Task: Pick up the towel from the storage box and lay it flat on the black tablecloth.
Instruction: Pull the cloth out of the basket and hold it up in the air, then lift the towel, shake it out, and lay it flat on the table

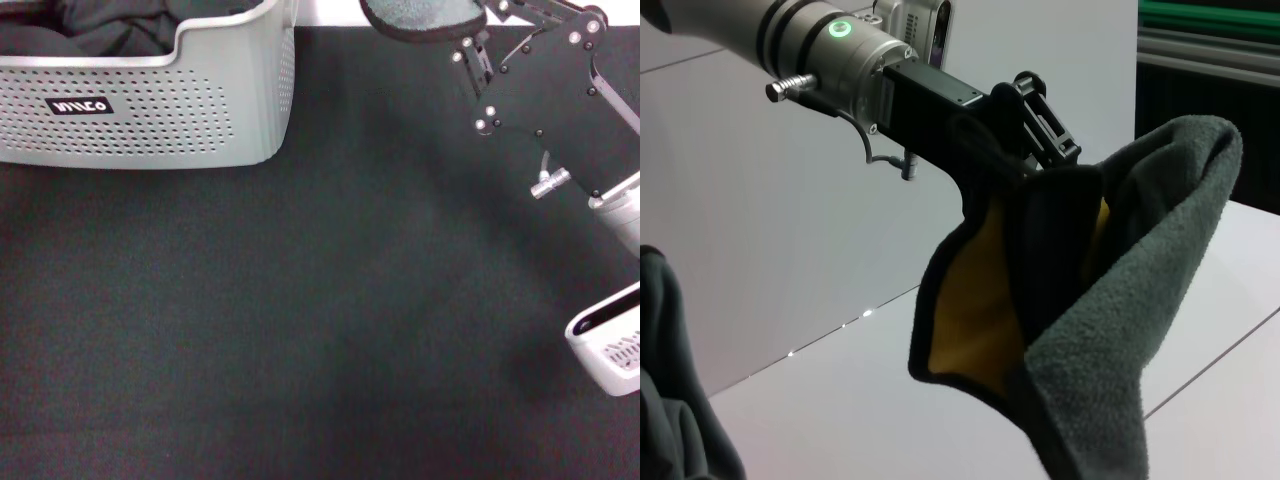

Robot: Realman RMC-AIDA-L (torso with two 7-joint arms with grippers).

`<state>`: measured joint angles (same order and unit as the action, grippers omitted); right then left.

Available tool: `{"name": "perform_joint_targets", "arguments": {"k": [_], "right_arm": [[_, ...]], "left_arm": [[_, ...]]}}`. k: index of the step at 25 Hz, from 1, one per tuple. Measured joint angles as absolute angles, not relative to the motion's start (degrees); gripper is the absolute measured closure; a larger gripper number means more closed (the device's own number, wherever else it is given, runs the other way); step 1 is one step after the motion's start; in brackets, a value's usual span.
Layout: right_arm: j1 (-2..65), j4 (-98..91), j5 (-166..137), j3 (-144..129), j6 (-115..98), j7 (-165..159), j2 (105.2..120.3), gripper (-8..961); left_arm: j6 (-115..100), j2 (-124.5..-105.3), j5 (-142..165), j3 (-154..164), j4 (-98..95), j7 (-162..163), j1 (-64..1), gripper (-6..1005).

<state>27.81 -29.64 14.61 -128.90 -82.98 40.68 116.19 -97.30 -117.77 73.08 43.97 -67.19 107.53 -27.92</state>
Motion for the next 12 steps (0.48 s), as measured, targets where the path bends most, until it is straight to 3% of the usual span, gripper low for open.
{"name": "perform_joint_targets", "arguments": {"k": [3, 9, 12], "right_arm": [[27.5, -29.5, 14.7, -128.9, -82.8, 41.5, 116.19, 716], [26.6, -29.9, 15.4, -129.3, -83.3, 41.6, 116.19, 895], [26.2, -30.8, 15.4, -129.5, -83.4, 40.7, 116.19, 927]], "left_arm": [[-97.3, -117.77, 73.4, 43.9, -66.5, 106.8, -27.8, 933], [-97.5, -117.98, 77.5, 44.2, -64.1, 102.6, -26.3, 929], [-97.5, -118.62, 79.9, 44.2, -62.6, 99.0, -24.6, 928]]}}
